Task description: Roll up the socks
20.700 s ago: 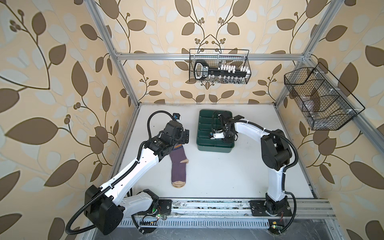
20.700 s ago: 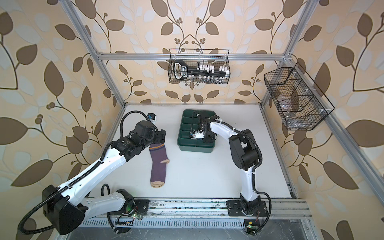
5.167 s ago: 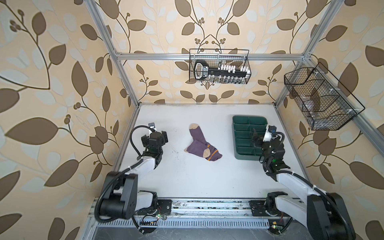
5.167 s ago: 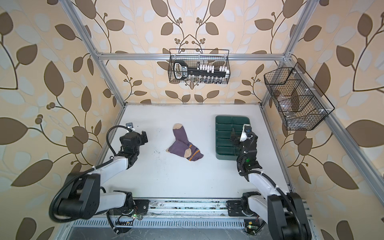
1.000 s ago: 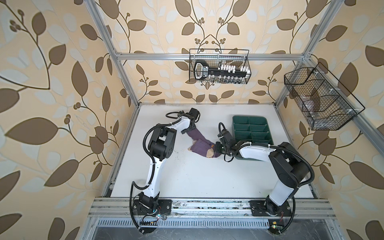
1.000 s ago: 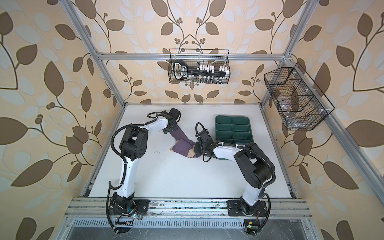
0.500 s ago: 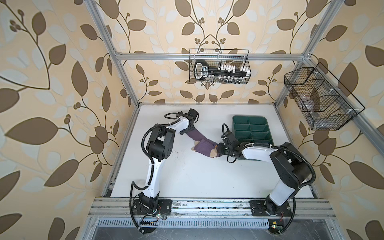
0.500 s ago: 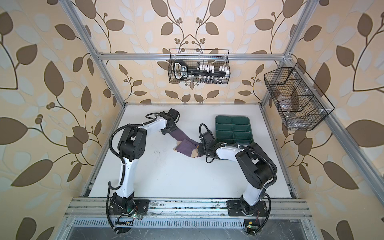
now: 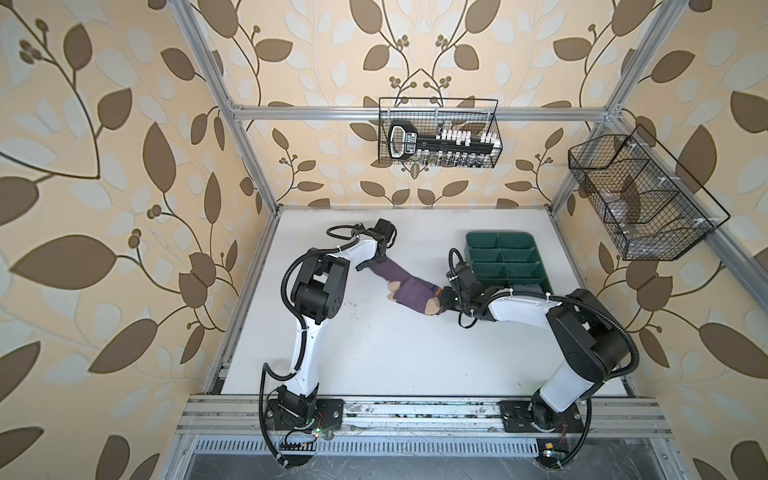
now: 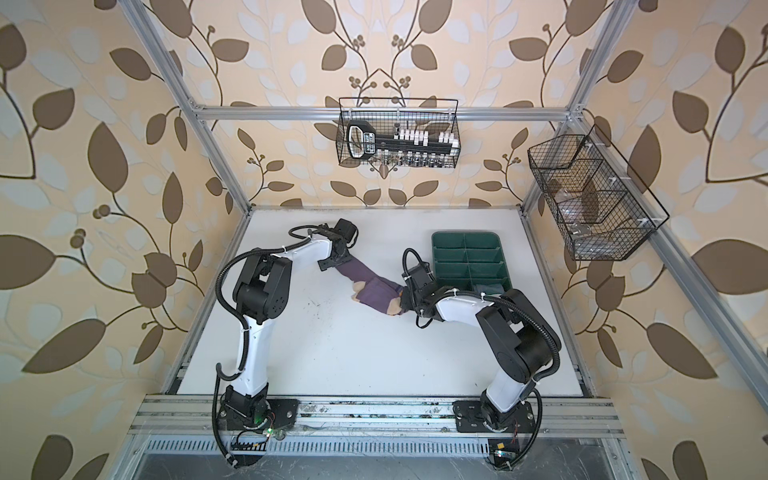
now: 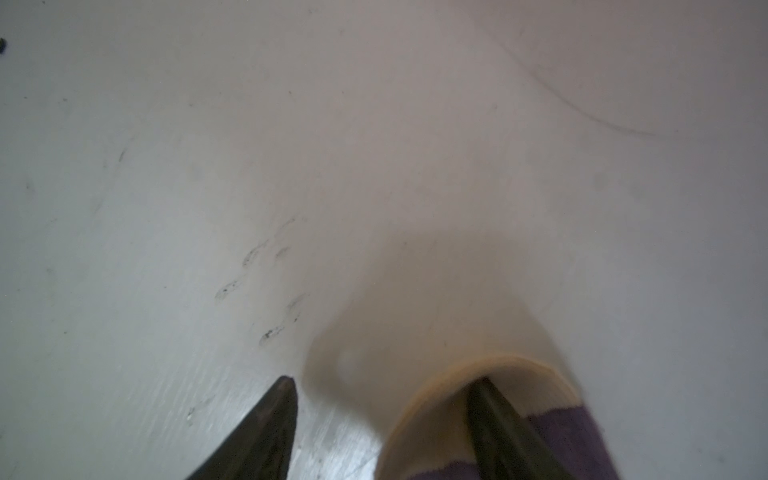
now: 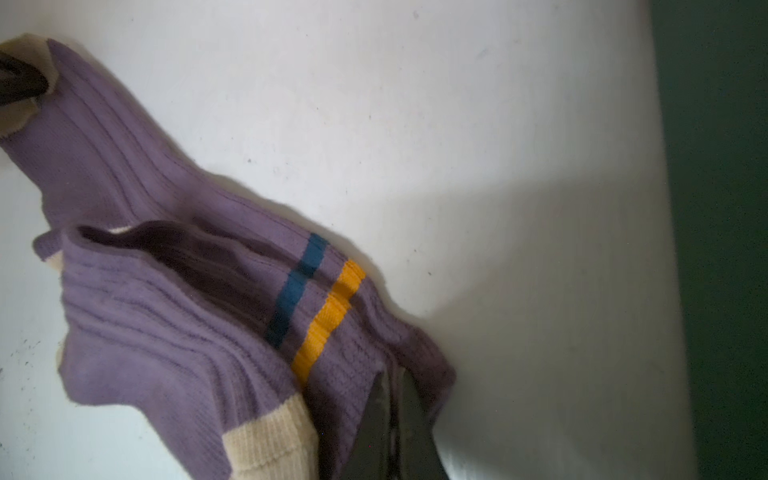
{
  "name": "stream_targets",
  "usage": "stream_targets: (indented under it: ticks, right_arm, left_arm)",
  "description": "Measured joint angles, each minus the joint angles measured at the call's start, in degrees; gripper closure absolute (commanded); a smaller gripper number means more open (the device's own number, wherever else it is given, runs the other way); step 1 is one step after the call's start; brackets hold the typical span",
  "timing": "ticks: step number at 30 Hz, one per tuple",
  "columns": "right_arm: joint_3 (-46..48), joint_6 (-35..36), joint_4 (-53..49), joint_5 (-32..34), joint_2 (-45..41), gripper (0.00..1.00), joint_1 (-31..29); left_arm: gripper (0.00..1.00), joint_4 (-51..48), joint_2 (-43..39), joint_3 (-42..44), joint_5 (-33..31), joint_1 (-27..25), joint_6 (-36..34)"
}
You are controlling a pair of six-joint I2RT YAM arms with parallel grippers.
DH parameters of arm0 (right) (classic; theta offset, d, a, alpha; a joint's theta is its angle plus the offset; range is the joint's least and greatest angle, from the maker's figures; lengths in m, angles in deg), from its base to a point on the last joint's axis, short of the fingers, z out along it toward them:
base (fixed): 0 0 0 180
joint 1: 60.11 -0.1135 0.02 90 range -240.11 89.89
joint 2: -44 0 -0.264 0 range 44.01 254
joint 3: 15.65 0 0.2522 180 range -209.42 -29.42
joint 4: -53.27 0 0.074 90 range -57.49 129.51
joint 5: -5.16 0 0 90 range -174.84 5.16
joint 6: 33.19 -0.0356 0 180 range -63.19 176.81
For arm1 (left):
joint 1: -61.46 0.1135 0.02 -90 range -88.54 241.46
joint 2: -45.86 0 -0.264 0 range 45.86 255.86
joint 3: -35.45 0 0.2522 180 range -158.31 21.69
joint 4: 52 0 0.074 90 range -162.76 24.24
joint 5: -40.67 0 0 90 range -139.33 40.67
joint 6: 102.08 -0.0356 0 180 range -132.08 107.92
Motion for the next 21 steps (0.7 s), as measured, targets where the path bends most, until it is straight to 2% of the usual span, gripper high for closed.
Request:
stream_targets:
  ticks: [8, 10, 12, 16, 17, 21]
  right_arm:
    - [0.5, 0.0, 0.8, 0.2, 0.0, 1.0, 0.0]
    - [0.5, 0.0, 0.8, 0.2, 0.0, 1.0, 0.0]
    - [0.5, 0.0, 0.8, 0.2, 0.0, 1.0, 0.0]
    - [0.5, 0.2, 0.9, 0.1, 0.0, 1.0, 0.0]
    - [0.4, 0.3, 0.9, 0.1, 0.1, 1.0, 0.0]
    - [0.2, 1.2, 1.0, 0.1, 0.4, 1.0, 0.0]
  left_arm:
    - [0.28, 0.0, -1.2, 1.9, -0.8, 0.9, -1.0]
    - [0.24, -0.2, -1.5, 2.2, -0.9, 1.1, -1.3]
    - [0.14, -0.5, -1.6, 2.3, -1.1, 1.1, -2.0]
    - [0.08, -0.3, -3.3, 4.0, -0.2, 1.1, -4.0]
    - [0.02, -0.1, -4.0, 4.9, 0.5, 1.1, -4.7]
    - [0.01, 0.6, -8.8, 8.0, 4.1, 1.1, -7.6]
